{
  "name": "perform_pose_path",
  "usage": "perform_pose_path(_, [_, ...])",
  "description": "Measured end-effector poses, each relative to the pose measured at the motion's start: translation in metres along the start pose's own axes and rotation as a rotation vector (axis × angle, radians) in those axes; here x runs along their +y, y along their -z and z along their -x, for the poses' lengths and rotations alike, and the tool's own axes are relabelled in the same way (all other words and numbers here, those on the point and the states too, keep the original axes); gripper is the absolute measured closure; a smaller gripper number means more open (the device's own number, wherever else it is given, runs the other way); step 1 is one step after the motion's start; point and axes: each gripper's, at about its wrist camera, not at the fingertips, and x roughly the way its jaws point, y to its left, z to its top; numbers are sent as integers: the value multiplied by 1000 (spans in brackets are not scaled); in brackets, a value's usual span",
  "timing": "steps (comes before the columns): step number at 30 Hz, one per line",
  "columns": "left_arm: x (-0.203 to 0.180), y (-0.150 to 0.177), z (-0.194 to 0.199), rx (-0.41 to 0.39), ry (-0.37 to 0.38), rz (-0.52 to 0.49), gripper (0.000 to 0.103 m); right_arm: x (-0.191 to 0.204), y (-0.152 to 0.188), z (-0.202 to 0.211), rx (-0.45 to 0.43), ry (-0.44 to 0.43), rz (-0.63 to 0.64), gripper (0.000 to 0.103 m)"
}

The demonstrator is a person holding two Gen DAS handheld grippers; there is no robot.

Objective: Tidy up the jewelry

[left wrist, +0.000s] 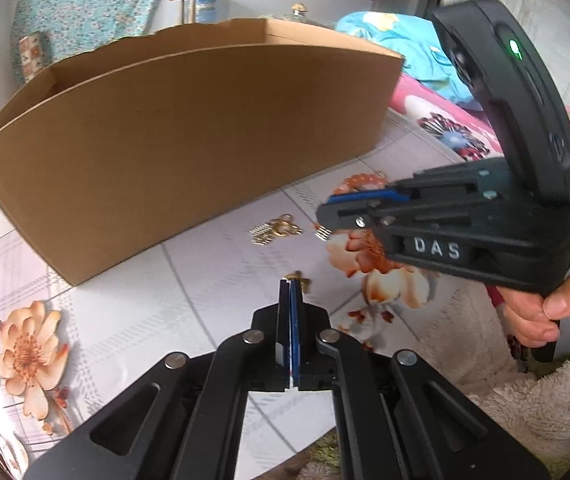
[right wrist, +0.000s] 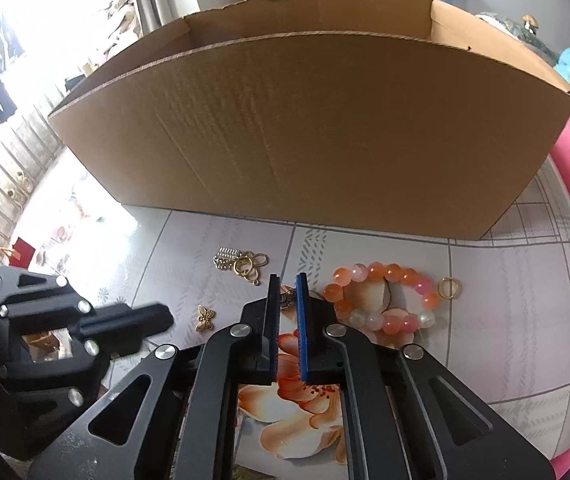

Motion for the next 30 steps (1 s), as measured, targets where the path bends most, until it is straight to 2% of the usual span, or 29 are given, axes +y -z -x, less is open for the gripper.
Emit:
perform_pose_path(1, [-3,-1,-1,4,2,-7,101,0,0,0,-2,-4,-5,101])
perform_pose_path(5, [-5,0,-3,10,-4,-20,87,-6,0,10,-14,-8,-22,101])
perform_pose_path(8, [-6,0,-5,15,-11,-22,84,-12,1,15,-20,-24,-39,101])
perform_pose_path(20, [-14,-9,-21,20,-66,-65,84,-36,5,43,-42,-71,-76,101])
perform_pose_path(23, [-18,-10,-24,20,-99,-90,91,-38,5,46,-43,-84,-82,101])
perform_pose_path(26, [-20,-12,-26,22,-102,-95,96,-39,3,41,-41,-95,-85,101])
perform_pose_path(30, [-20,-13,-27,22,-106,-102,96,-42,4,40,-45,-103,-91,101])
